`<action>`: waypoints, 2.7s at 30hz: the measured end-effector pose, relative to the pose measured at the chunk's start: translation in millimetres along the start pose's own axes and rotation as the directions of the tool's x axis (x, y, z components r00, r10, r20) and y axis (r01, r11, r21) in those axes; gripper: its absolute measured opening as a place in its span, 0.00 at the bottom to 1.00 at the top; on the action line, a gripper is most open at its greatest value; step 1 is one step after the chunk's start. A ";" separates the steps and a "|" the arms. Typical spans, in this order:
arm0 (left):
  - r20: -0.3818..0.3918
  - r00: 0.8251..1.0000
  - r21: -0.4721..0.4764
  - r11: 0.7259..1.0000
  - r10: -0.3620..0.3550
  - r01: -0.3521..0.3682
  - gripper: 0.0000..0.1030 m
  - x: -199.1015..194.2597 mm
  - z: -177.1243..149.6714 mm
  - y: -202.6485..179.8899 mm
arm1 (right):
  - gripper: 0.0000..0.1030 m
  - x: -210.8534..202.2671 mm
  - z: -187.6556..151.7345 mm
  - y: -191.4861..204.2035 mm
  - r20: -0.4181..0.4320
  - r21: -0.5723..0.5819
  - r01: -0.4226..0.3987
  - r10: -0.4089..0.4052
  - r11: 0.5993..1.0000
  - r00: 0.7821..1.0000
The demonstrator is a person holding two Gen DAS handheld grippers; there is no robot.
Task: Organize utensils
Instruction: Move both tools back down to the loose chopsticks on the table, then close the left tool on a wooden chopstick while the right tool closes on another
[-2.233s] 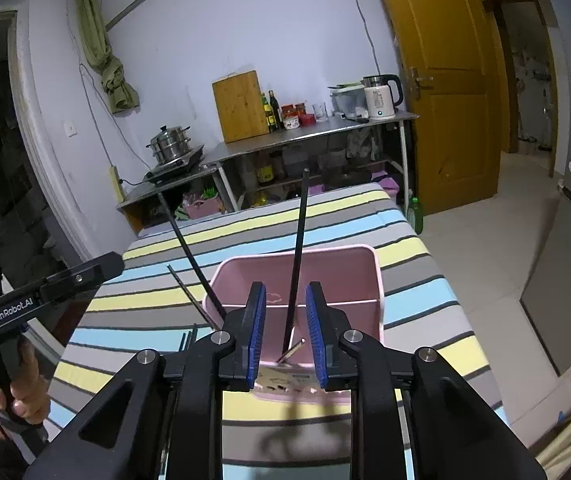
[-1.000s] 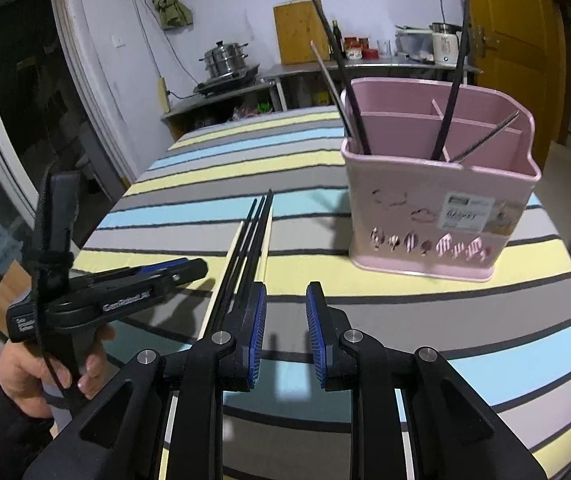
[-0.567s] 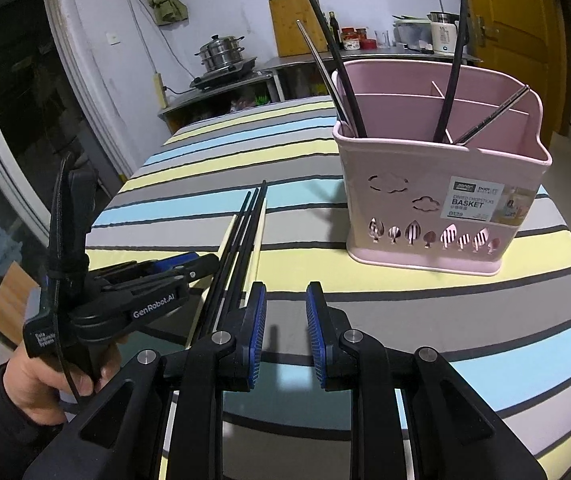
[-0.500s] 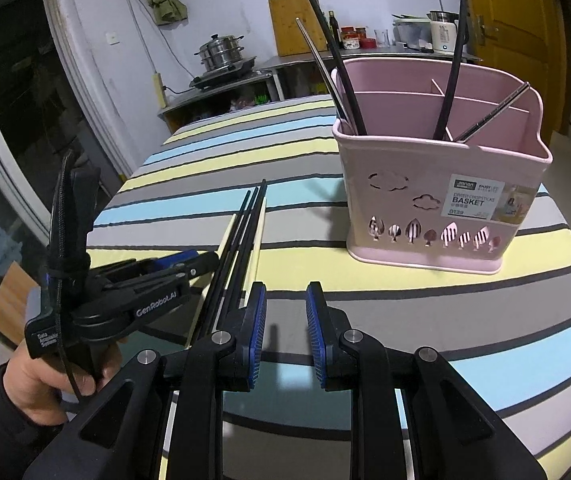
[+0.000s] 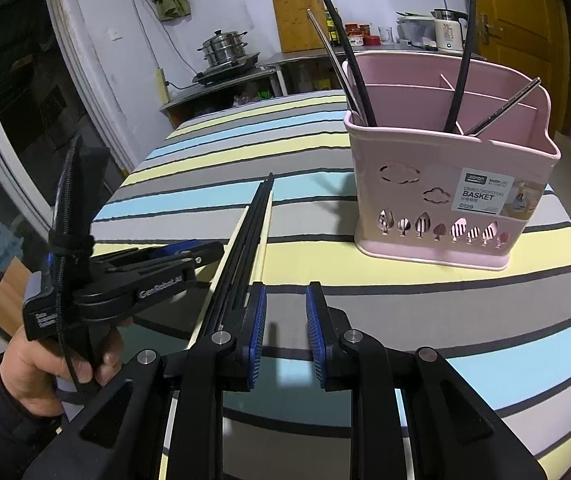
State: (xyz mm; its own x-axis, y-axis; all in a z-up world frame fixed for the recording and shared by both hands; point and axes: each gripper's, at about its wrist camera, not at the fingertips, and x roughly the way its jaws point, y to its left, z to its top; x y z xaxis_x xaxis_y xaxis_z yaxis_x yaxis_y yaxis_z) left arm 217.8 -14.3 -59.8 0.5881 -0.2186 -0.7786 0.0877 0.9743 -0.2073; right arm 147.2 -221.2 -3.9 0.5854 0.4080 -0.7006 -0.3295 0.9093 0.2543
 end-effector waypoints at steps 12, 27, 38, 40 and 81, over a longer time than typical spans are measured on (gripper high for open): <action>0.031 0.999 0.116 0.993 0.031 -0.034 0.52 5.4 -4.8 -11.0 | 0.21 11.9 -0.3 0.0 -0.021 0.009 0.003 -0.002 1.000 1.000; 0.049 0.995 0.027 0.995 0.091 -0.092 0.52 -29.4 -19.9 73.1 | 0.21 27.6 -3.6 28.5 -0.047 -0.043 -0.039 0.037 0.998 0.998; 0.028 0.983 0.071 0.980 0.183 -0.184 0.48 -23.0 -10.2 83.8 | 0.21 31.1 0.4 35.4 -0.050 -0.060 -0.040 0.037 0.997 0.998; 0.006 0.984 0.043 0.983 0.180 -0.180 0.38 -27.8 -11.7 85.4 | 0.21 32.9 1.1 40.7 -0.053 -0.076 -0.048 0.044 0.996 0.998; 0.029 0.995 -0.022 0.996 0.092 -0.091 0.08 -35.5 -22.6 90.6 | 0.06 78.8 2.9 19.4 -0.102 -0.052 0.126 -0.131 0.991 0.986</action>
State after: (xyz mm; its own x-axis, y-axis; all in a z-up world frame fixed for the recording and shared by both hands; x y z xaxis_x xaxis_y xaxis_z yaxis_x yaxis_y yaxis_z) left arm 186.7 80.6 -64.3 0.6165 -0.1265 -0.7771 0.0163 0.9889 -0.1480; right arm 189.1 -171.2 -52.3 0.5449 0.2749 -0.7922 -0.2907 0.9481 0.1291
